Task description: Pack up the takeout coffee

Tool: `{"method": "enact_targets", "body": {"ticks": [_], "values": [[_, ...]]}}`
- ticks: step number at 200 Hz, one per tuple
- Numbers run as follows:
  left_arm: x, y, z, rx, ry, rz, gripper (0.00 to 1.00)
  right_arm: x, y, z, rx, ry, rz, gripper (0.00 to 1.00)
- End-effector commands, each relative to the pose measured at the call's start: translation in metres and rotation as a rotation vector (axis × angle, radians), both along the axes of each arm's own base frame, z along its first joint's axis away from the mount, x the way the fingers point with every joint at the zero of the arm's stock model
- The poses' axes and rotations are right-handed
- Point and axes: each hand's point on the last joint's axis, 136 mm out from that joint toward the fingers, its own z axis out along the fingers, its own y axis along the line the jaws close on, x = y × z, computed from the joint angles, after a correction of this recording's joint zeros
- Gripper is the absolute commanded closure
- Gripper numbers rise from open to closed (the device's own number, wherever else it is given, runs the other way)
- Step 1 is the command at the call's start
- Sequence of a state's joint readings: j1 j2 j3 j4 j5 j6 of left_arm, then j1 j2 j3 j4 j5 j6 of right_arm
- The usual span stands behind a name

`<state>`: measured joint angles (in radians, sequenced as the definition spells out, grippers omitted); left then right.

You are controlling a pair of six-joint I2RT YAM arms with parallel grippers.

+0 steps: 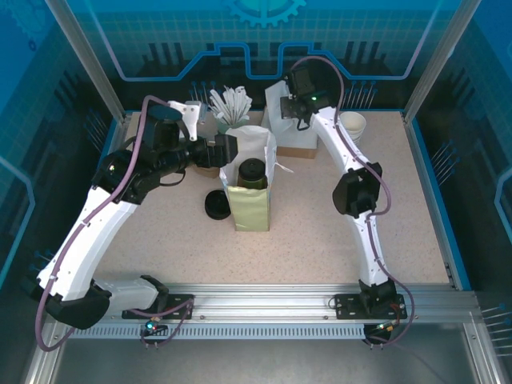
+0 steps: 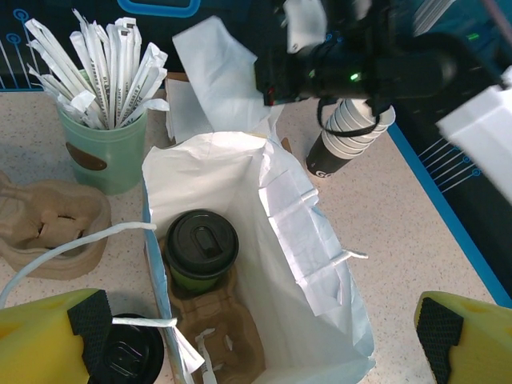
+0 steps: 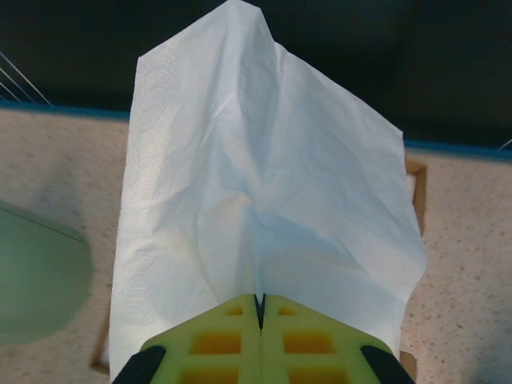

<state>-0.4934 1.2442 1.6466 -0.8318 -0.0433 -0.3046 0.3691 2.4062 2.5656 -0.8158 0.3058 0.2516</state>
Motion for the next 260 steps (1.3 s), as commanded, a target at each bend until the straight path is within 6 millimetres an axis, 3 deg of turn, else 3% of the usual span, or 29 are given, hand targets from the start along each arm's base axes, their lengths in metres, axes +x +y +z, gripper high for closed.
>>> {"method": "enact_targets", "body": {"ticks": [1, 56, 117, 148, 169, 203, 260], "values": [[0.003, 0.001, -0.004, 0.013, -0.009, -0.009, 0.01, -0.025, 0.012, 0.068, 0.009, -0.096, 0.059, 1.0], [0.005, 0.003, -0.009, 0.021, -0.008, 0.004, 0.01, -0.078, 0.033, 0.157, 0.083, -0.217, 0.155, 1.0], [0.008, 0.012, -0.019, 0.031, 0.002, 0.063, 0.01, -0.161, 0.065, 0.22, 0.337, -0.206, 0.316, 1.0], [0.002, 0.023, -0.006, -0.003, -0.057, 0.103, 0.01, -0.201, 0.08, 0.231, 0.531, -0.088, 0.361, 1.0], [0.002, 0.031, -0.006, 0.002, -0.069, 0.134, 0.01, -0.216, 0.087, 0.234, 0.644, -0.038, 0.357, 1.0], [0.007, 0.03, -0.022, 0.012, -0.013, 0.135, 0.01, -0.227, 0.089, 0.225, 0.761, 0.067, 0.272, 1.0], [0.016, 0.022, -0.055, 0.009, 0.098, 0.125, 0.01, -0.252, 0.117, 0.204, 0.808, 0.151, 0.283, 1.0]]}}
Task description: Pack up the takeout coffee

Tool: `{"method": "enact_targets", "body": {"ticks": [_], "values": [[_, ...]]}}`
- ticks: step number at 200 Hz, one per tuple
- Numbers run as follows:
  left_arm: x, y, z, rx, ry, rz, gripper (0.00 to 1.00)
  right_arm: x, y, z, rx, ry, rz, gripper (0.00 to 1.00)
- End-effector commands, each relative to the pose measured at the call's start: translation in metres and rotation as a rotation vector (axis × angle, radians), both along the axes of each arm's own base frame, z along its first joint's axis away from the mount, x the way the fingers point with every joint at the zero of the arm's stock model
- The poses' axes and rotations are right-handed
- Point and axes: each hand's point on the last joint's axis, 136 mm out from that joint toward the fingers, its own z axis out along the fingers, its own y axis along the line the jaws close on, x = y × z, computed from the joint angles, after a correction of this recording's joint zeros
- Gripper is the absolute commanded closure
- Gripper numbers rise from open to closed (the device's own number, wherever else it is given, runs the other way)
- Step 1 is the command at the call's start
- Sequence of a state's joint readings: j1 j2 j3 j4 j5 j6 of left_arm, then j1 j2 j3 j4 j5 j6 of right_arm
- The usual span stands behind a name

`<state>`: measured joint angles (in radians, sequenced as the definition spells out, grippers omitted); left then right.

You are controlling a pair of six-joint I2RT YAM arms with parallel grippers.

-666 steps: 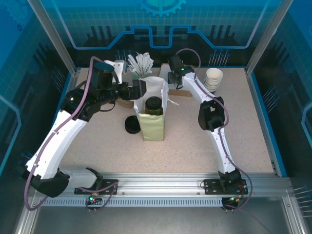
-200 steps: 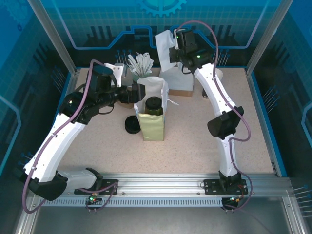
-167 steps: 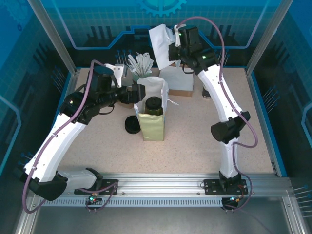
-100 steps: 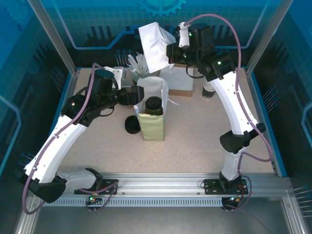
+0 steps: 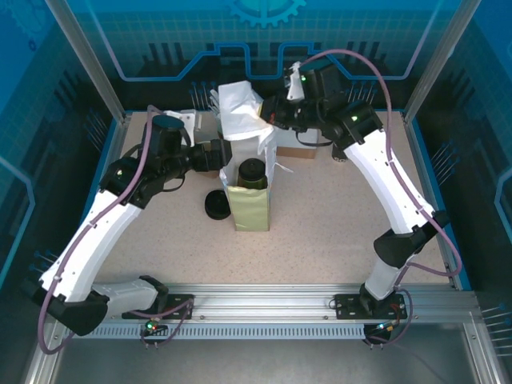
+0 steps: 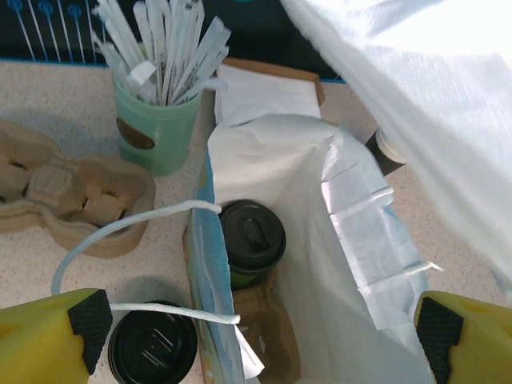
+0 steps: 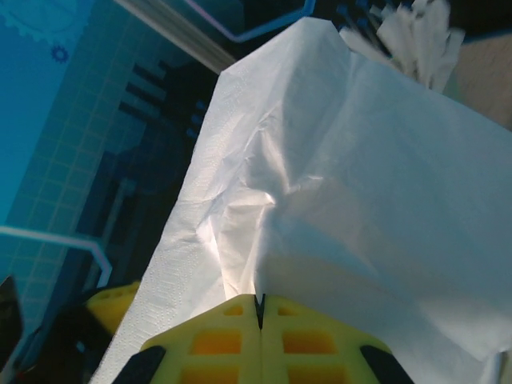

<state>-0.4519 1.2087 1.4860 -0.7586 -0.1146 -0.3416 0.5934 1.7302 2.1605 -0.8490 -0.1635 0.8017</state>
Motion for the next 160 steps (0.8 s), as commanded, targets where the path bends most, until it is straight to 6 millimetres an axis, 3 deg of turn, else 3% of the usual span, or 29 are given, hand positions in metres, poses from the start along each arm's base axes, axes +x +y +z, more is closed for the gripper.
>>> {"method": "enact_targets", "body": {"ticks": [1, 45, 73, 160], "values": [[0.003, -0.002, -0.014, -0.022, 0.053, 0.002, 0.02, -0.019, 0.01, 0.013, 0.07, 0.008, 0.017, 1.0], [0.004, -0.002, -0.024, -0.037, 0.078, -0.007, 0.03, -0.028, 0.016, -0.013, 0.096, 0.049, 0.009, 1.0], [0.004, -0.002, -0.024, -0.044, 0.077, -0.02, 0.03, -0.032, 0.02, -0.04, 0.077, 0.091, 0.016, 1.0], [0.005, -0.002, -0.022, -0.049, 0.069, -0.033, 0.03, -0.024, 0.014, -0.119, -0.165, 0.161, -0.003, 1.0]]}}
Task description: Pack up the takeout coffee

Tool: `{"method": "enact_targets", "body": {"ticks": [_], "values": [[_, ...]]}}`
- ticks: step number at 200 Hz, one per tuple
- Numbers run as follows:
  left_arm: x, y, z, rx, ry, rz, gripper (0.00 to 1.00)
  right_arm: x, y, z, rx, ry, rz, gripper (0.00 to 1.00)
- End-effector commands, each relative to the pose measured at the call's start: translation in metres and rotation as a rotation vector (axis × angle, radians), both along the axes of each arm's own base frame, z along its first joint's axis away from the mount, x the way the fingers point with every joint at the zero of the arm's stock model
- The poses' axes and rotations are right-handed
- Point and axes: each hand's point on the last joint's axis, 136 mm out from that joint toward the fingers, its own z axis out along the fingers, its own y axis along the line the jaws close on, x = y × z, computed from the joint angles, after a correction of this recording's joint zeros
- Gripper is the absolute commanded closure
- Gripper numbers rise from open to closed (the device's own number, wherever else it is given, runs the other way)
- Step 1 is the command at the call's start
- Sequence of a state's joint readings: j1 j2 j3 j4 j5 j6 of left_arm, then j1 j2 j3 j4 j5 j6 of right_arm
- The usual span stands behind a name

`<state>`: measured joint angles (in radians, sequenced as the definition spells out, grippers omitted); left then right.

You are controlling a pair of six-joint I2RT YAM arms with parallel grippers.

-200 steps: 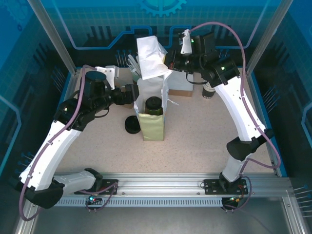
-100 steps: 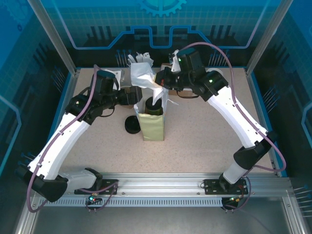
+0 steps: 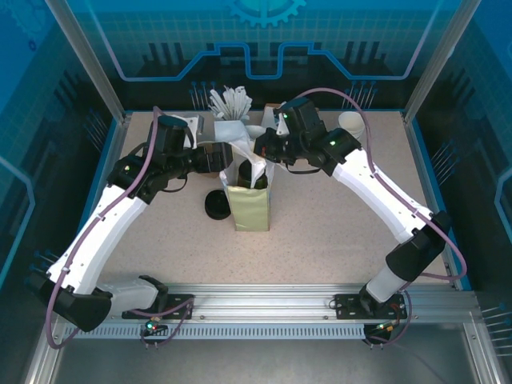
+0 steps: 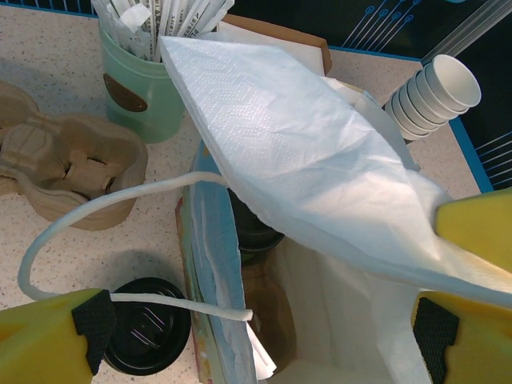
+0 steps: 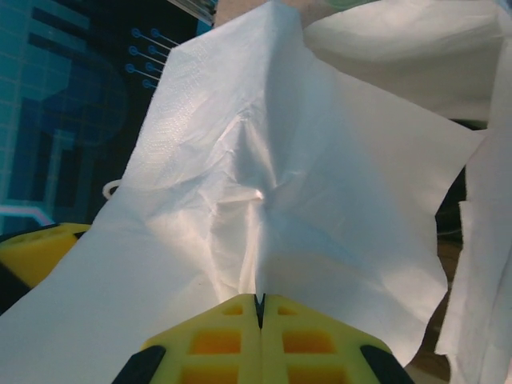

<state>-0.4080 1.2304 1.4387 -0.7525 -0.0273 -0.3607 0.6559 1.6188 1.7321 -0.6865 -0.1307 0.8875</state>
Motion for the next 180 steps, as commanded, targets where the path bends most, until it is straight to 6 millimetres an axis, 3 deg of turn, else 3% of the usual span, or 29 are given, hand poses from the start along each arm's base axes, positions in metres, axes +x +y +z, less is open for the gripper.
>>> {"method": "enact_targets", "body": {"ticks": [1, 93, 180], "values": [[0.0, 0.0, 0.005, -0.017, -0.016, -0.014, 0.03, 0.0, 0.002, -0.022, -0.108, -0.011, 0.018, 1.0], [-0.001, 0.0, 0.001, -0.016, -0.007, -0.014, 0.04, -0.007, -0.021, -0.063, -0.447, -0.028, -0.024, 1.0], [-0.004, -0.001, -0.003, -0.031, 0.005, -0.02, 0.04, -0.009, -0.038, -0.065, -0.656, -0.093, -0.09, 1.0]]}}
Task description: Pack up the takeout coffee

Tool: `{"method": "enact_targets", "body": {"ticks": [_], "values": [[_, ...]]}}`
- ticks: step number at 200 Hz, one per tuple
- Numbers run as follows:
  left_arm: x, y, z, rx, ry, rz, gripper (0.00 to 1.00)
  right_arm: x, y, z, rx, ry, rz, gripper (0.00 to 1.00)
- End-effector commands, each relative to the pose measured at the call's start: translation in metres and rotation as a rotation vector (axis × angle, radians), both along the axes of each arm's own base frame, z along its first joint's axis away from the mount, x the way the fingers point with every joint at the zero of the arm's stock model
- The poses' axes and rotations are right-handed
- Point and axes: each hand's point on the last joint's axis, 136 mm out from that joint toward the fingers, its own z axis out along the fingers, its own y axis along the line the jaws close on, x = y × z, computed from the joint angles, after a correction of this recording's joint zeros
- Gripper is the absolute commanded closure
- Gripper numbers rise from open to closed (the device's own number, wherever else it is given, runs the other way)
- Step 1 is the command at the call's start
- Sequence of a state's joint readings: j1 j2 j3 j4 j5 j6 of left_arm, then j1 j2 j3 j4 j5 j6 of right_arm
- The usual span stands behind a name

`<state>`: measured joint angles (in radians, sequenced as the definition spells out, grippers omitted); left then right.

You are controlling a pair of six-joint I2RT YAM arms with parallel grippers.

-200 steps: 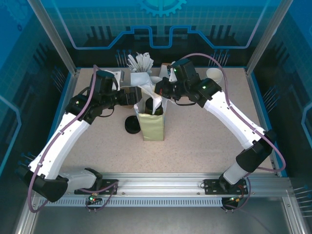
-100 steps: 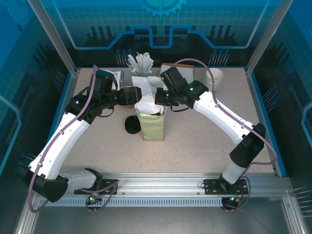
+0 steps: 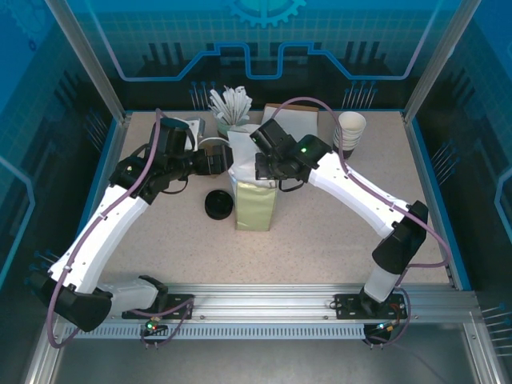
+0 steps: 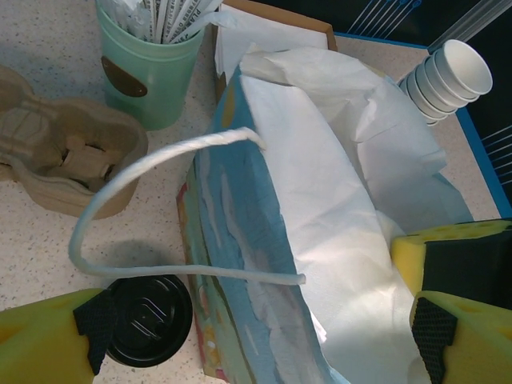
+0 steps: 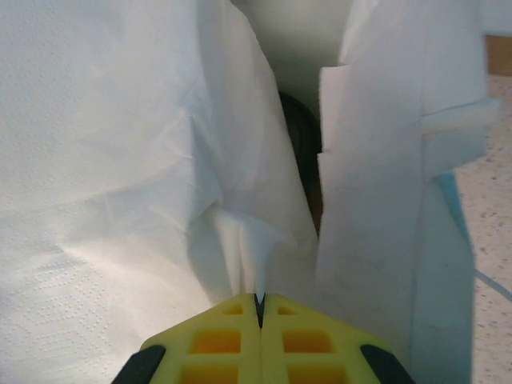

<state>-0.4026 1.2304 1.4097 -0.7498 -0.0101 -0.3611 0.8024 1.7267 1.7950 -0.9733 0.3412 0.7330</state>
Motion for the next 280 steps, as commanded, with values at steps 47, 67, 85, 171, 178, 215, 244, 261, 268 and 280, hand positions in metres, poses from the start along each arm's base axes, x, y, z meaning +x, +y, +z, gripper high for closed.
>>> {"method": "enact_targets", "body": {"ticks": [47, 67, 85, 171, 178, 215, 244, 261, 268, 280], "values": [[-0.005, 0.0, 0.008, -0.033, -0.023, -0.011, 0.04, -0.001, -0.002, 0.002, -0.129, -0.045, 0.001, 1.0], [-0.006, 0.001, 0.008, -0.033, -0.025, -0.01, 0.04, -0.001, 0.002, 0.0, -0.123, -0.042, 0.007, 1.0], [-0.007, 0.002, 0.008, -0.032, -0.025, -0.008, 0.04, -0.003, 0.006, 0.001, -0.121, -0.04, 0.018, 1.0], [-0.01, 0.003, 0.01, -0.028, -0.036, -0.008, 0.04, 0.008, 0.022, 0.046, -0.083, -0.125, 0.066, 0.68], [-0.01, 0.003, 0.009, -0.027, -0.035, -0.01, 0.03, 0.009, 0.025, 0.049, -0.077, -0.13, 0.075, 0.68], [-0.01, 0.004, 0.007, -0.022, -0.034, -0.006, 0.03, 0.013, 0.044, 0.058, -0.026, -0.137, 0.131, 0.68], [-0.01, 0.006, 0.008, -0.019, -0.04, 0.003, 0.03, 0.012, 0.057, 0.068, 0.011, -0.144, 0.198, 0.68], [-0.01, 0.008, 0.013, -0.024, -0.06, 0.01, 0.01, 0.01, 0.062, 0.079, 0.039, -0.168, 0.234, 0.68], [-0.011, 0.009, 0.015, -0.025, -0.067, 0.012, 0.01, 0.009, 0.063, 0.085, 0.049, -0.183, 0.248, 0.67], [-0.01, 0.009, 0.019, -0.027, -0.078, 0.015, 0.01, 0.007, 0.065, 0.096, 0.064, -0.212, 0.276, 0.67]]}}
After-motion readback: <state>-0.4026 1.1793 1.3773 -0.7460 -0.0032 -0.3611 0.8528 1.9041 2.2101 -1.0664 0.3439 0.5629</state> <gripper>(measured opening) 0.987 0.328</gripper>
